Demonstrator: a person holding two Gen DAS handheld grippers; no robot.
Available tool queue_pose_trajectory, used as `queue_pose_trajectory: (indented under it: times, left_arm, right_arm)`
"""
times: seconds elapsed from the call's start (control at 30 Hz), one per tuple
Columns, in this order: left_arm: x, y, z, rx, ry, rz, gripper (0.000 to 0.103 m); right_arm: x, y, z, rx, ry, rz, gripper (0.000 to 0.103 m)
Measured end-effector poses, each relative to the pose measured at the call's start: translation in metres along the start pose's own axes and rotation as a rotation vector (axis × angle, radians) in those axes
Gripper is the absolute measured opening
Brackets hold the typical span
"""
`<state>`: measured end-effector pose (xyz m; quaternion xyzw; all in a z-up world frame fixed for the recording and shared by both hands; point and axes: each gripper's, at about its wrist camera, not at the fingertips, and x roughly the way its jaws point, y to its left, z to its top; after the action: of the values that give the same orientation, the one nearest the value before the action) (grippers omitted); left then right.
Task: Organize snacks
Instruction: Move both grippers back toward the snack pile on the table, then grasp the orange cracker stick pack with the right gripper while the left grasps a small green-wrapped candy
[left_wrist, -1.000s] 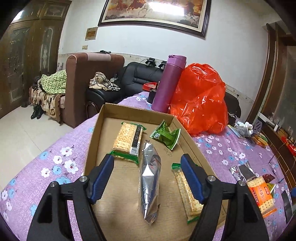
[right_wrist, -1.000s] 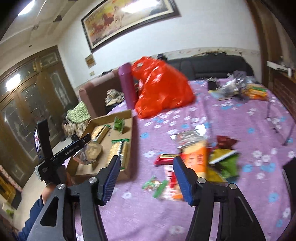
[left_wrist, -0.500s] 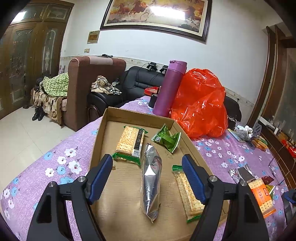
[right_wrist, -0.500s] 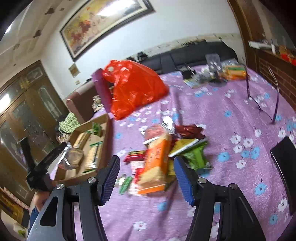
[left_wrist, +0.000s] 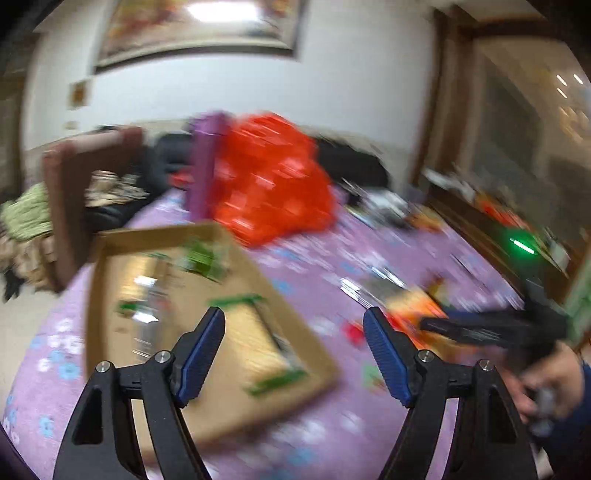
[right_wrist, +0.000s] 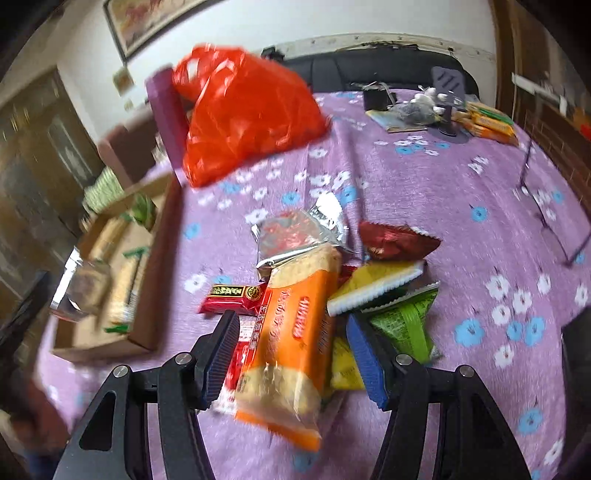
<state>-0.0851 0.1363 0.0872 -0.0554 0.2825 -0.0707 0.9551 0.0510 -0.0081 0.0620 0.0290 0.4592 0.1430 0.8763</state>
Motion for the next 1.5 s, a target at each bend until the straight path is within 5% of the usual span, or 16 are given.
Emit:
queue_pose_trajectory:
  times: [0.13,0.23,0.33,0.5,0.57,0.8,0.97,1.33,1.5]
  left_arm:
    - [0.022,-0.038,-0.012,0.069,0.147,-0.119,0.079]
    - [0.047,-0.053,-0.025,0.078,0.251,-0.132,0.079]
    - [0.068,-0.061,-0.031,0.058,0.317,-0.142,0.079]
    - [0.093,-0.075,-0.036,0.060,0.373,-0.076,0.078]
    - [0.103,-0.073,-0.035,0.039,0.405,-0.058,0.063]
    - [0.116,-0.081,-0.029,0.064,0.412,-0.031,0.062]
    - [0.113,-0.092,-0.033,0.101,0.404,-0.022,0.029]
    - [0.105,-0.089,-0.037,0.051,0.391,-0.032,0.027]
    - [0.102,-0.087,-0.027,0.021,0.365,-0.038,0.027]
  right_arm:
    - [0.014,0.015,-0.007,-0.114,0.008,-0.112,0.065]
    - [0.013,0.010,-0.013,-0.169,0.005,-0.130,0.050]
    - [0.002,-0.006,-0.013,-0.127,-0.021,-0.063,0.046]
    - [-0.013,-0.026,-0.014,-0.077,-0.121,0.118,0.022]
    - [-0.015,-0.027,-0.014,-0.084,-0.136,0.141,0.022]
    - [-0.011,-0.029,-0.019,-0.071,-0.094,0.166,0.022]
    - [-0.012,-0.031,-0.021,-0.060,-0.089,0.179,0.022]
    - [-0.007,-0.036,-0.020,-0.036,-0.059,0.223,0.022]
    - [-0.022,-0.038,-0.019,-0.026,-0.131,0.279,0.022]
